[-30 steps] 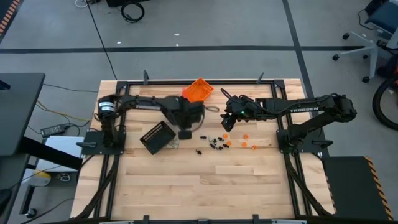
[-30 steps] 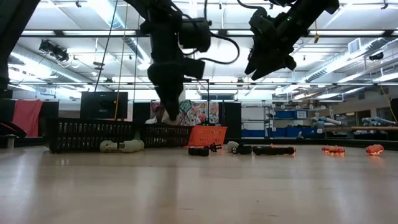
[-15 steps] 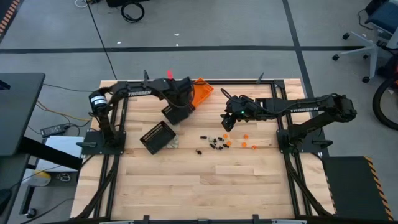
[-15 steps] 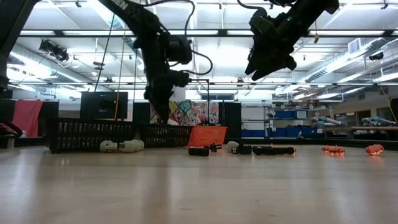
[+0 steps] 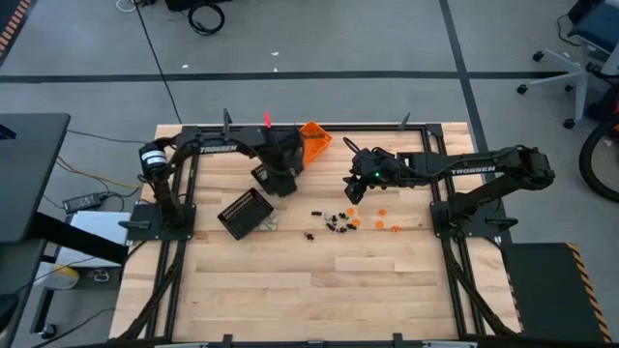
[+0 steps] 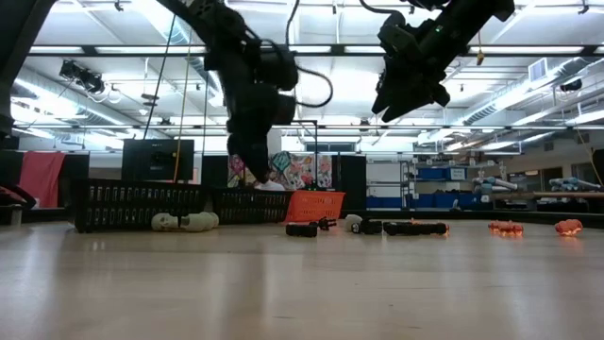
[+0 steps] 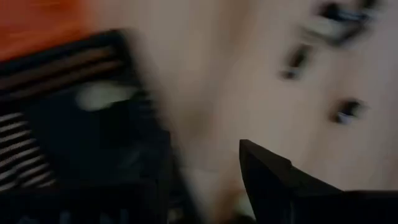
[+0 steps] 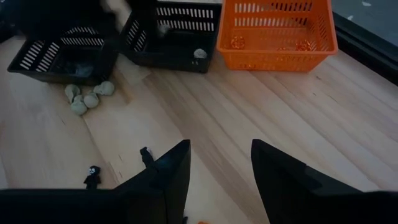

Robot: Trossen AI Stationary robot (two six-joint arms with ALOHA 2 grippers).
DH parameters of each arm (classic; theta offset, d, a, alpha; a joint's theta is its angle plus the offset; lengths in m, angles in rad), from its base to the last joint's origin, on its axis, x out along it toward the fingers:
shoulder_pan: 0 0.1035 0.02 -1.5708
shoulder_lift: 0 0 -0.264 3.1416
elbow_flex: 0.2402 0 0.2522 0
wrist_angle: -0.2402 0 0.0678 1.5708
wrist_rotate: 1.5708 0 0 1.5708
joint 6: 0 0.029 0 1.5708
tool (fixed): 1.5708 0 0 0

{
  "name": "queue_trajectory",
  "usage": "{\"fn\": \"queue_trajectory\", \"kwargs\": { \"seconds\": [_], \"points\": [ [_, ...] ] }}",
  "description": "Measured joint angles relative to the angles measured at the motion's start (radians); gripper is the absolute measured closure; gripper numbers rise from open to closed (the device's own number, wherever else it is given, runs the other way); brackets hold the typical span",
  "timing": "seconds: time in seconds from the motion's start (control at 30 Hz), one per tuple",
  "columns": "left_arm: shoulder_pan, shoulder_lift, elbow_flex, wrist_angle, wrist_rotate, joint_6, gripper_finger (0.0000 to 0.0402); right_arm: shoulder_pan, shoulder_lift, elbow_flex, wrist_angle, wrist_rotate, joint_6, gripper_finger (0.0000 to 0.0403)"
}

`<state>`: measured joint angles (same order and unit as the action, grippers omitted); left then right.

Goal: Sort Halloween decoration
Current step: Put the white skull toy into the top black bin

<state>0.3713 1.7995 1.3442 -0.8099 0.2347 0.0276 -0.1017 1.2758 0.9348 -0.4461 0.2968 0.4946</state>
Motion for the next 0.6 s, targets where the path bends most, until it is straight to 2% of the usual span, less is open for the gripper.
{"fn": "queue_trajectory", "kwargs": {
  "seconds": [0.23, 0.33, 0.43, 0.6],
  "points": [
    [-0.220, -0.010, -0.003, -0.095, 0.011, 0.166, 0.0251, 0.001, 0.000, 0.000, -0.005, -0.001, 0.003, 0.0230],
    [-0.305, -0.010, -0.028, -0.092, -0.051, 0.178, 0.0251, 0.001, 0.000, 0.000, -0.002, -0.001, 0.002, 0.0230],
    [-0.362, -0.010, -0.064, -0.087, -0.131, 0.178, 0.0244, 0.001, 0.000, 0.000, 0.001, -0.002, 0.001, 0.0230],
    [-0.407, -0.009, -0.136, -0.056, -0.139, 0.177, 0.0213, 0.001, 0.000, 0.000, 0.005, -0.002, 0.001, 0.0230]
  ]
}}
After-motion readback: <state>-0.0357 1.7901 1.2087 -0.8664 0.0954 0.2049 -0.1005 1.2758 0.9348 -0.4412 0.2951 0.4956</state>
